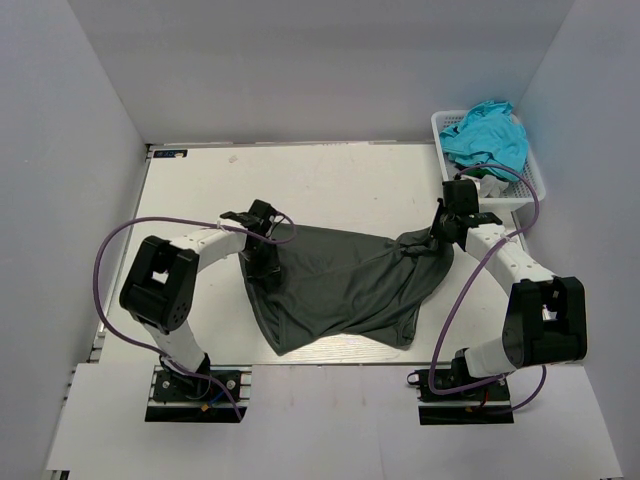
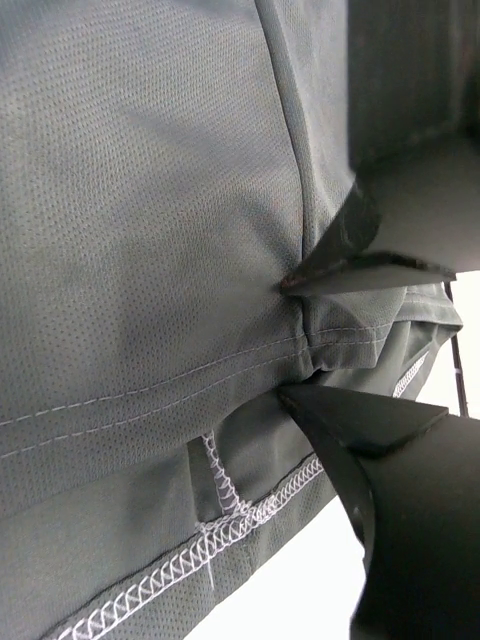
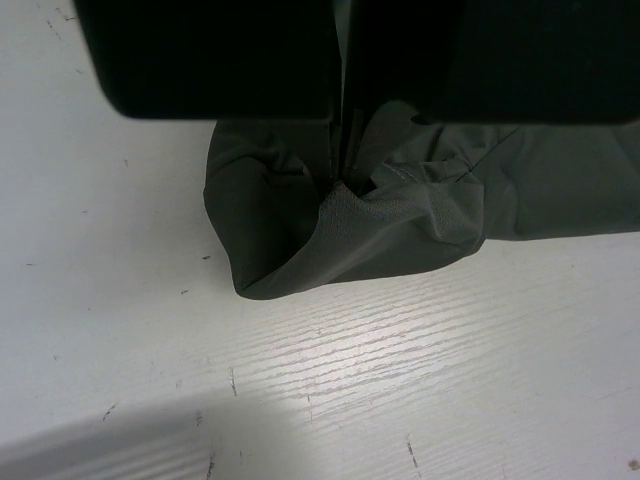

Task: Fold and stack the t-shirts
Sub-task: Flatten out the tshirt

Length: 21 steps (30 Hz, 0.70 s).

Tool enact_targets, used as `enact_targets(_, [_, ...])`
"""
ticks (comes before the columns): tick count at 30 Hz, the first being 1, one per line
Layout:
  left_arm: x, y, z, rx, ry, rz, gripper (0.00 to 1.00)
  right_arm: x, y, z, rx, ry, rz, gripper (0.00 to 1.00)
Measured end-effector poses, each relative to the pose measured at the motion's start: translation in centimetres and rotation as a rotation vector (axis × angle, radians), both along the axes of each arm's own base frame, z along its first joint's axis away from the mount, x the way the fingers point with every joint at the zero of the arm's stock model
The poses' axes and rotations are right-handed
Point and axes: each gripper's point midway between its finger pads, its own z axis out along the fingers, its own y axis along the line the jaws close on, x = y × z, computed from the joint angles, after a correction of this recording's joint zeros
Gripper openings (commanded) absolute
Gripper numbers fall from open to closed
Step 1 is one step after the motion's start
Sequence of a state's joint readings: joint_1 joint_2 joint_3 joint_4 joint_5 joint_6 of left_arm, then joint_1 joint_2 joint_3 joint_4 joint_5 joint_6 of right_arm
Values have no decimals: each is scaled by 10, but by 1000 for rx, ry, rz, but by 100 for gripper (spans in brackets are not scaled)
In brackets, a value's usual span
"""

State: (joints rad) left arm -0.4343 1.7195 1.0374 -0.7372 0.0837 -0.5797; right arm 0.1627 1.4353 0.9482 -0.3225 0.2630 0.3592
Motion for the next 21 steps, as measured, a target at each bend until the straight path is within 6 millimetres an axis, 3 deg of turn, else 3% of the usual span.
enact_targets(11, [-1, 1, 3, 23, -1, -8, 1, 0, 0, 0, 0, 0, 0, 0])
enact_targets(21, [11, -3, 36, -9, -93, -9, 0, 0, 0, 0, 0, 1, 0, 0])
